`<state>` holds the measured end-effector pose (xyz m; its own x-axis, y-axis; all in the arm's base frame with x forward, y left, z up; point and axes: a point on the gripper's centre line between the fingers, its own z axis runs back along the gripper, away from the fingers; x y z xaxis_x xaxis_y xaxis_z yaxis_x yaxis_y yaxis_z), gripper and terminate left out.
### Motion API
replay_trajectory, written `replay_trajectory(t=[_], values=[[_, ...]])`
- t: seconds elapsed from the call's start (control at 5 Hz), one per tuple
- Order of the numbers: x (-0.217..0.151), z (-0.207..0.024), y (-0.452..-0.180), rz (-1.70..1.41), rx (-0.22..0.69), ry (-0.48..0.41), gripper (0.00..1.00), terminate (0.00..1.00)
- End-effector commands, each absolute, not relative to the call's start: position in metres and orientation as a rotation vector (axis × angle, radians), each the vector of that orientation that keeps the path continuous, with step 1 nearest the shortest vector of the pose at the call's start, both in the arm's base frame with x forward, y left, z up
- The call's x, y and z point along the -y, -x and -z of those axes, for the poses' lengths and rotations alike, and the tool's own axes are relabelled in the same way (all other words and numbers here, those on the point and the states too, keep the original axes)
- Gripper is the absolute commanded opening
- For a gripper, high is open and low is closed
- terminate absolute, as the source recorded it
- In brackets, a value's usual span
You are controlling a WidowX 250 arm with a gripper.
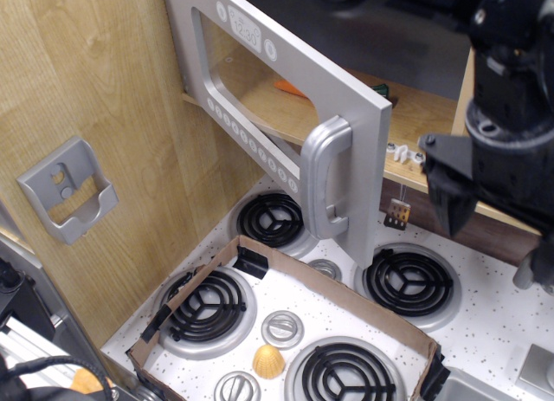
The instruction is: Open microwave
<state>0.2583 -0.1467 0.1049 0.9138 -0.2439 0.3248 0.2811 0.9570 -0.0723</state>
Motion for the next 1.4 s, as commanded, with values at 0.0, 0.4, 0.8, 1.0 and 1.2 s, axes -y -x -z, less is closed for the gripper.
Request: replay_trajectory(t=[0.0, 0.4, 0.8, 1.0, 1.2], values=[[0.145, -0.108, -0.296, 0.676, 0.389, 0.109, 1.00, 0.00], [0.086, -0.086, -0.288, 0.345, 0.233, 0.105, 1.00, 0.00], [0.043, -0.080, -0.277, 0.195, 0.129, 0.102, 1.00, 0.00], [0.021, -0.072, -0.272, 0.198, 0.138, 0.058, 1.00, 0.00], [-0.001, -0.064, -0.263, 0.158, 0.152, 0.062, 1.00, 0.00]])
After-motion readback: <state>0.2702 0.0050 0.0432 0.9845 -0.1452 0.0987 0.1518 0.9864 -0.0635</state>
